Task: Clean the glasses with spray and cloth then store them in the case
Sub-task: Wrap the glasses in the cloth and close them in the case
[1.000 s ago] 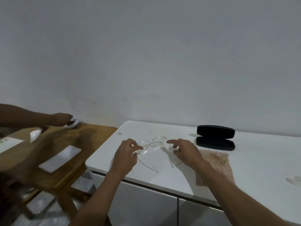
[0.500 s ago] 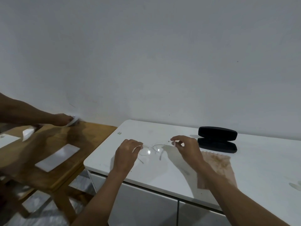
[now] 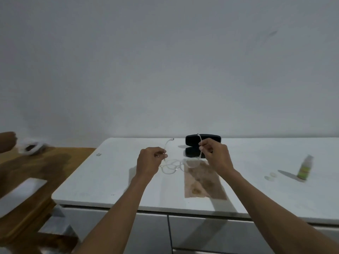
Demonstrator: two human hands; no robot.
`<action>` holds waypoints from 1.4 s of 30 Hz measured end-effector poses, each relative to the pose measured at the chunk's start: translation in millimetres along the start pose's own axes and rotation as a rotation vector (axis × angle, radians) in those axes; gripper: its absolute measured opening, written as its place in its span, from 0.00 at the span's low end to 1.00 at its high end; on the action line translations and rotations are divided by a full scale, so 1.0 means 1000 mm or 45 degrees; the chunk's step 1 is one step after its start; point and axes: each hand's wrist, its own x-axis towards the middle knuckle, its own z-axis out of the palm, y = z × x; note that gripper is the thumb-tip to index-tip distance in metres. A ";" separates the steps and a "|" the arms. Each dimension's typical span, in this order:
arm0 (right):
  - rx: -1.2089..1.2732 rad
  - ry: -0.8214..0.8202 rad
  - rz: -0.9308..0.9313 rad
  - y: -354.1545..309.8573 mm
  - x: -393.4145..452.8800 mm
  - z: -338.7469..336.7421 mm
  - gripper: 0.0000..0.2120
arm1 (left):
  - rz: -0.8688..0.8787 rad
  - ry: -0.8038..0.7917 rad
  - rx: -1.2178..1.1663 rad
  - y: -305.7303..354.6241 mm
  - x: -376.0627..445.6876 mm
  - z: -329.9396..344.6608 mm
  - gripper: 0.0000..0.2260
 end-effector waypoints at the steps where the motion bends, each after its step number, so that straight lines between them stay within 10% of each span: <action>1: -0.018 0.006 0.018 0.007 -0.003 -0.010 0.04 | 0.010 -0.036 0.001 0.005 -0.001 0.008 0.04; 16: -0.046 -0.054 0.164 0.042 -0.034 -0.055 0.03 | 0.019 -0.267 -0.012 0.024 -0.020 0.044 0.08; 24: -0.067 -0.178 0.200 0.048 -0.027 -0.069 0.23 | 0.125 -0.414 0.136 0.024 -0.013 0.036 0.17; 33: -0.129 -0.321 0.303 0.069 0.004 -0.059 0.04 | -0.006 -0.383 0.027 0.007 0.014 0.059 0.05; 42: -0.334 -0.521 0.294 0.070 0.029 -0.040 0.08 | -0.125 -0.498 0.125 -0.005 0.044 0.084 0.07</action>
